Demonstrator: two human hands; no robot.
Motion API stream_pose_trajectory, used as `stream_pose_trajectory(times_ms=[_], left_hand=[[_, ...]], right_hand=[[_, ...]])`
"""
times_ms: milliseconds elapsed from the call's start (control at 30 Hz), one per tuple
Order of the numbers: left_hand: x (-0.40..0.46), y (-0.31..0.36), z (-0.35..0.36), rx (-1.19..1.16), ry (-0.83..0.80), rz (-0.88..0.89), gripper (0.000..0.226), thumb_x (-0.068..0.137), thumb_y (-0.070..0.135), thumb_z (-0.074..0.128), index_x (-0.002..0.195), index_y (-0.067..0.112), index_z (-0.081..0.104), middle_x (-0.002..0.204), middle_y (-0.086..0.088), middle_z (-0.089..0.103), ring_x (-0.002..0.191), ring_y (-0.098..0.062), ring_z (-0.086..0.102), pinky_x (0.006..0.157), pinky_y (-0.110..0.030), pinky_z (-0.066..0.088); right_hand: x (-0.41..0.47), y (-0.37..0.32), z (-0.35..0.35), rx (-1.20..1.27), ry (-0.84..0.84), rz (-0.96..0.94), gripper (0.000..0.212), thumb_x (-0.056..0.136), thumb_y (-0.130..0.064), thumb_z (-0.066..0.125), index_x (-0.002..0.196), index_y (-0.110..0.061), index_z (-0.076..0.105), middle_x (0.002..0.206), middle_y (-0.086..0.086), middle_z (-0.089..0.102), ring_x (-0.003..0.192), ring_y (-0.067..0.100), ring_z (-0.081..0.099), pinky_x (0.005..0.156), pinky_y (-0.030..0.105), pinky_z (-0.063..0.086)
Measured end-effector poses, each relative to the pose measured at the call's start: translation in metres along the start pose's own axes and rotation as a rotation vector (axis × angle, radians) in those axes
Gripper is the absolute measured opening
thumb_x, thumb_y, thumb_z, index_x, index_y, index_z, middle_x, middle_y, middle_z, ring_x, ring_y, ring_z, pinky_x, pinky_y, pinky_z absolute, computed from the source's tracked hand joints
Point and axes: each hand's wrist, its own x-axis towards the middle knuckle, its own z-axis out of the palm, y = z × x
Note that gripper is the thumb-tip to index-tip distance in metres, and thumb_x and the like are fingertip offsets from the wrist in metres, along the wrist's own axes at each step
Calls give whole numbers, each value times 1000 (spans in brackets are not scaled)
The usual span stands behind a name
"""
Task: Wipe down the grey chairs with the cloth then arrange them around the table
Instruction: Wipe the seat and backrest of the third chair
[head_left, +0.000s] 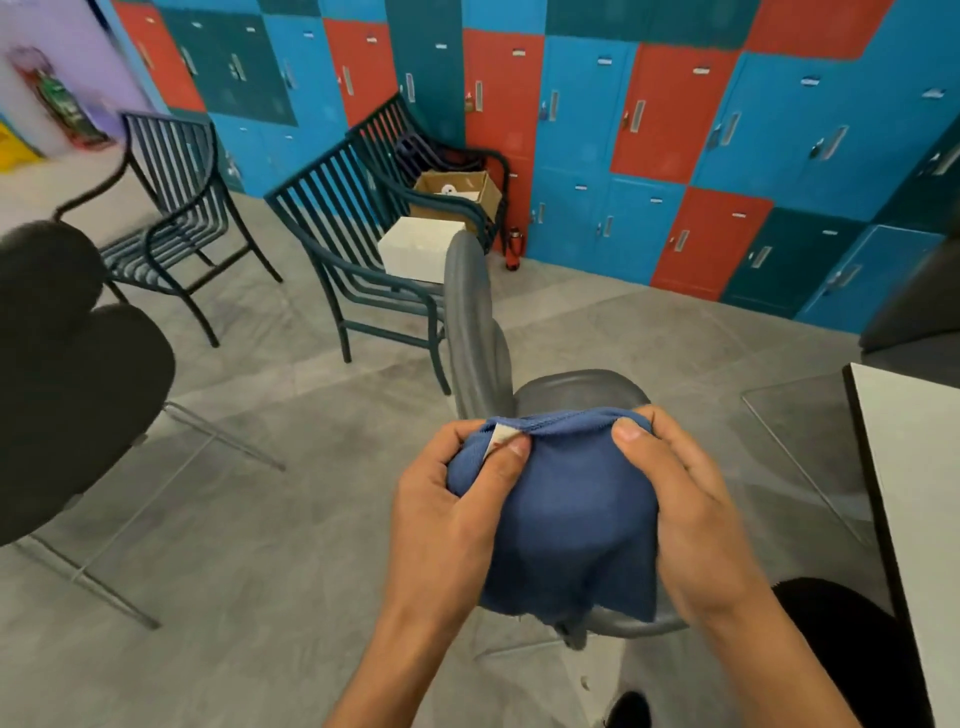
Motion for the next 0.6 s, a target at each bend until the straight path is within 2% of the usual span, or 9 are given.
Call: stream_pose_trajectory(times_ms=[100,233,400,500,600], left_hand=[[11,-3,-43,23,-2,-12,4,93,23,72,91,21,74,87,4,76,86,-12,72,74,-20,53],[30,-7,-88,43,23,-39,4,93,25,73,90,22,74,88,5,77,87,-11,71,77,-23,51],[63,-16,-122,47,44,-65,5,91,27,76,91,23,74,90,4,76,90,-14,71,81,-30,53],[84,-22,-133,46,15,-72,3,95,23,72,93,21,73,90,3,76,90,-14,71,78,-27,52],[110,-30,-142,57,-13,-74,7,92,28,72,93,21,73,90,2,76,89,-13,70,76,-23,51]], right_hand=[[3,11,47,20,31,8,25,99,-34,60,80,-17,61,84,4,60,83,19,55,82,43,44],[14,24,95,34,61,41,37,101,-34,57,91,1,53,86,8,57,83,20,54,83,43,45],[36,40,132,53,77,103,23,103,-29,56,87,-13,62,83,6,59,82,19,54,80,41,44],[54,48,145,79,97,130,20,102,-28,57,89,-13,61,84,7,57,83,20,52,80,41,43],[75,57,155,89,104,145,20,101,-27,58,84,-16,60,81,4,57,80,16,53,77,36,44]])
